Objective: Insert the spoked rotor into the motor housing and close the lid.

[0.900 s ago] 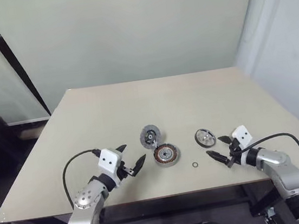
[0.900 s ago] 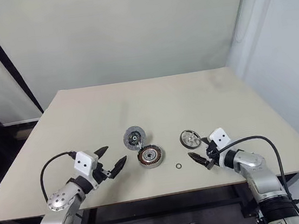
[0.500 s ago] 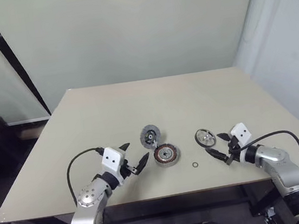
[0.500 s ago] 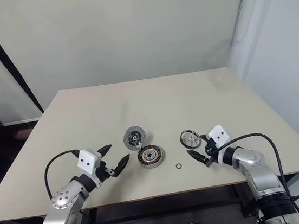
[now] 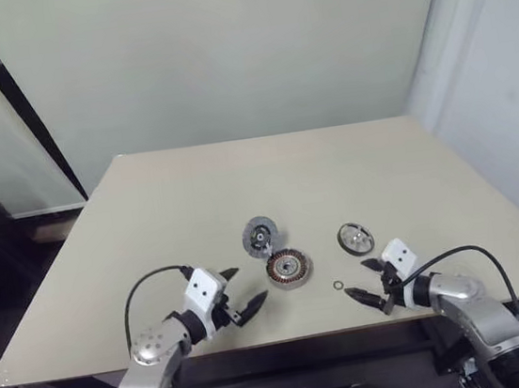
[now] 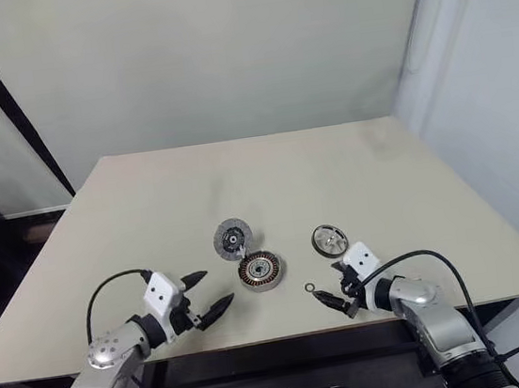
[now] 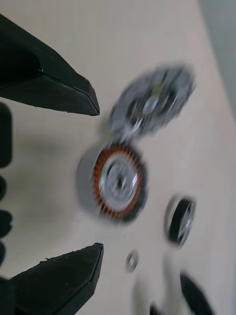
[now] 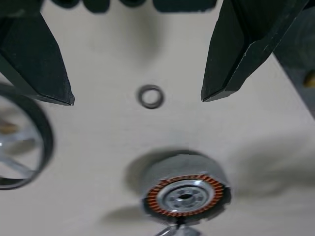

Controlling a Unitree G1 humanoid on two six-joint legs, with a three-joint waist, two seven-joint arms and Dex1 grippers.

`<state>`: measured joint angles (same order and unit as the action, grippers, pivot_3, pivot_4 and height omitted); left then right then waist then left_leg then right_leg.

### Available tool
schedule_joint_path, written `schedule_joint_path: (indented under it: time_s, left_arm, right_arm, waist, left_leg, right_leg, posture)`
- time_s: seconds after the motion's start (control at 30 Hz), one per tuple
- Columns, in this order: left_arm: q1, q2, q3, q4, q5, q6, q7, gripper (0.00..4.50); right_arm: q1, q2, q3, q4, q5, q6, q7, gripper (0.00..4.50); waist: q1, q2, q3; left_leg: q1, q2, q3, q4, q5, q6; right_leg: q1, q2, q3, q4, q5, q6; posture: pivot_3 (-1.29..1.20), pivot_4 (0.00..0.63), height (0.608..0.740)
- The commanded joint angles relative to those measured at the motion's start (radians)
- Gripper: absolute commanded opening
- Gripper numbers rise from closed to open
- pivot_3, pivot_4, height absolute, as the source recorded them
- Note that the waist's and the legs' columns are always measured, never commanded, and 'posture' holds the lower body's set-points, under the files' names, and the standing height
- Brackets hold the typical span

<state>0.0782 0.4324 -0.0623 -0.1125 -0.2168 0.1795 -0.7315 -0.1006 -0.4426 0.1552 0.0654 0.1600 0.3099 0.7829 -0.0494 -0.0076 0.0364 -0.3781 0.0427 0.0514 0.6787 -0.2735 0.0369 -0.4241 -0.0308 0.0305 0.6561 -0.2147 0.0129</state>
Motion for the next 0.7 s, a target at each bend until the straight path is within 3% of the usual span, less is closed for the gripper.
schedule_joint_path:
  time_s: [0.03,0.7]
  left_arm:
    - [-0.005,-0.004,-0.014,-0.016,-0.008,-0.021,-0.015,4.44]
    - [-0.048,-0.003,-0.052,0.024,0.023,-0.052,-0.028,4.44]
  right_arm:
    - [-0.017,0.022,0.020,-0.025,-0.023,-0.002,-0.033,4.50]
    - [-0.089,0.123,0.064,0.164,-0.094,-0.043,-0.102,4.50]
  waist:
    - [0.000,0.000,0.000]
    - [0.000,0.000,0.000]
  left_leg:
    - [0.000,0.000,0.000,0.000,0.000,0.000]
    - [0.000,0.000,0.000,-0.001,0.000,0.000]
  right_leg:
    - [0.000,0.000,0.000,0.000,0.000,0.000]
    - [0.000,0.000,0.000,0.000,0.000,0.000]
  posture:
    - [0.00,0.000,0.740]
    - [0.00,0.000,0.740]
